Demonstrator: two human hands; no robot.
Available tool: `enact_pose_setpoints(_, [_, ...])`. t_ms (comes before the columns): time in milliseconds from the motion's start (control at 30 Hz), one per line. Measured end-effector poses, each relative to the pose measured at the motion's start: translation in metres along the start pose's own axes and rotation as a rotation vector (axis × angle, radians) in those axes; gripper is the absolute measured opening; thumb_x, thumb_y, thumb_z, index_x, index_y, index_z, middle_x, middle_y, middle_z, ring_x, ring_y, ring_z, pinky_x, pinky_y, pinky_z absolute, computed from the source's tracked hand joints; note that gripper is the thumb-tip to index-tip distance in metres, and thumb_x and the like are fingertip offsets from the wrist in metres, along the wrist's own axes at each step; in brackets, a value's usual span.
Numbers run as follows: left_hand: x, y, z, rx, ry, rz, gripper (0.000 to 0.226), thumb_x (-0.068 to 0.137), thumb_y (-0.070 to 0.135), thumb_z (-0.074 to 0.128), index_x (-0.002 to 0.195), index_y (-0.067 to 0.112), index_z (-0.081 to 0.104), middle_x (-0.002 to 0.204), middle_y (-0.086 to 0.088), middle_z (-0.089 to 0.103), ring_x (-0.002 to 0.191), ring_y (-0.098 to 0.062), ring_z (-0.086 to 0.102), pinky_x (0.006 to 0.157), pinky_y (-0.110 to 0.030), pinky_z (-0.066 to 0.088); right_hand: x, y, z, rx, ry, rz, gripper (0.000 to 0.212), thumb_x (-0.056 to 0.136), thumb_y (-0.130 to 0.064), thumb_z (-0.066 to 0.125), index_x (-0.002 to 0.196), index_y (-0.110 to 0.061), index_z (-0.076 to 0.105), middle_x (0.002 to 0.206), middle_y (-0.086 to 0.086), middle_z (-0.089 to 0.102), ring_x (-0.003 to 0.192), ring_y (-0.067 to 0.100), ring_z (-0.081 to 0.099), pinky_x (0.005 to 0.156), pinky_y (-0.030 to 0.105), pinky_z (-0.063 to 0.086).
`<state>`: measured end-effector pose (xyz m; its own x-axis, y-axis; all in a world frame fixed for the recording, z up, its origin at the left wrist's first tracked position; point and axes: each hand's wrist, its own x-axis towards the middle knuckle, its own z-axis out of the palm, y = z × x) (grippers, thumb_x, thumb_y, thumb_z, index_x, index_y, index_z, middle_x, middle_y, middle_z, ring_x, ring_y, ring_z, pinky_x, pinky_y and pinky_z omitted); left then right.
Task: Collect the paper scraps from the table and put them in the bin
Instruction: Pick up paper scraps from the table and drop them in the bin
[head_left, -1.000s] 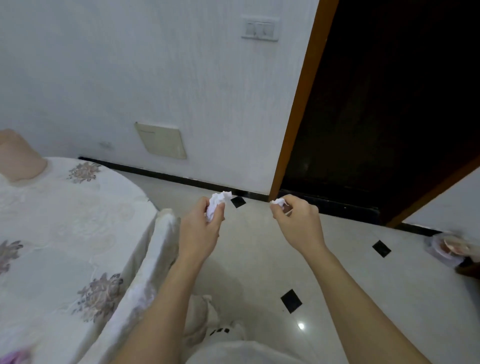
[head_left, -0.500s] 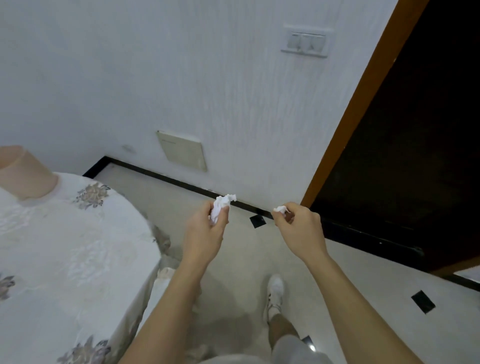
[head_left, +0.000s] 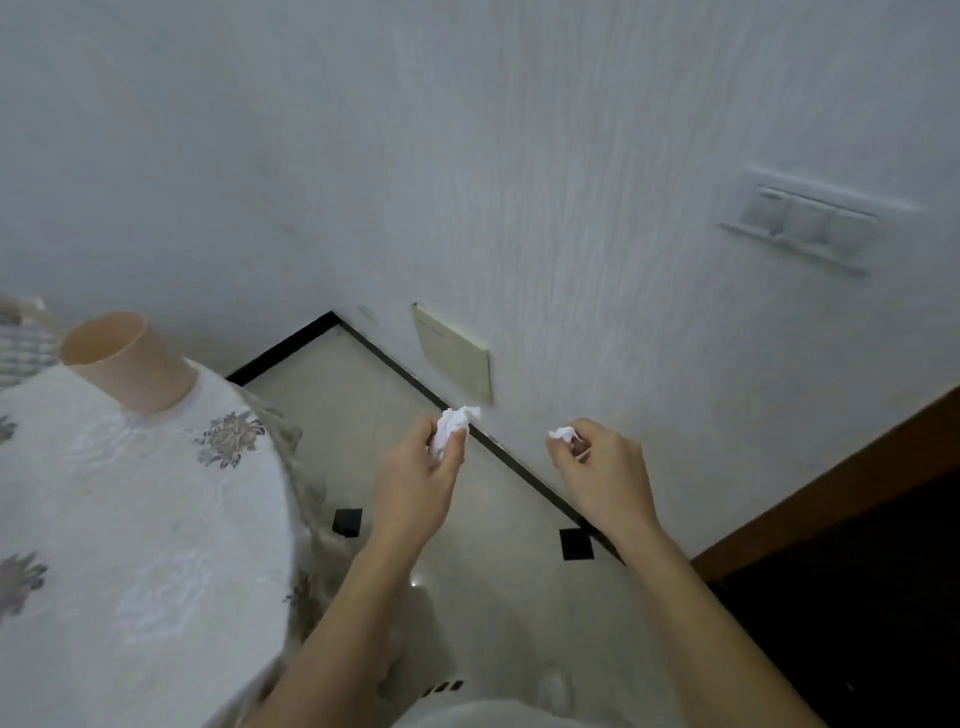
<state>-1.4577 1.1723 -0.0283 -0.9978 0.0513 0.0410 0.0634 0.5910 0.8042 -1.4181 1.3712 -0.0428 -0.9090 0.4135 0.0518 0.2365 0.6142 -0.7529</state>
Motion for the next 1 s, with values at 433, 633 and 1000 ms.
enact_pose_setpoints(433, [0.089, -0.02, -0.015, 0.052, 0.311, -0.14, 0.038, 0.09, 0.058, 0.045, 0.074, 0.024, 0.049, 0.069, -0.003, 0.065, 0.059, -0.026, 0.061, 0.056, -0.053, 0.052, 0.137, -0.033, 0.074, 0.055, -0.232, -0.175, 0.041, 0.088, -0.049, 0.053, 0.069, -0.014, 0.061, 0.06, 0.0, 0.063, 0.06, 0.021, 0.062, 0.056, 0.042, 0.055])
enact_pose_setpoints(633, [0.158, -0.054, -0.031, 0.046, 0.374, -0.222, 0.043, 0.091, 0.056, 0.047, 0.079, 0.015, 0.055, 0.07, -0.005, 0.066, 0.062, -0.025, 0.061, 0.058, -0.052, 0.051, 0.204, -0.071, 0.13, 0.057, -0.315, -0.246, 0.045, 0.089, -0.051, 0.051, 0.074, -0.01, 0.063, 0.059, 0.004, 0.063, 0.058, 0.022, 0.062, 0.057, 0.044, 0.056])
enact_pose_setpoints(1000, [0.332, -0.128, -0.128, -0.002, 0.512, -0.302, 0.038, 0.088, 0.06, 0.045, 0.078, 0.024, 0.054, 0.068, 0.0, 0.066, 0.055, -0.024, 0.061, 0.054, -0.052, 0.053, 0.345, -0.212, 0.275, 0.014, -0.413, -0.417, 0.03, 0.092, -0.036, 0.061, 0.075, -0.012, 0.066, 0.063, 0.003, 0.064, 0.062, 0.021, 0.061, 0.059, 0.04, 0.052])
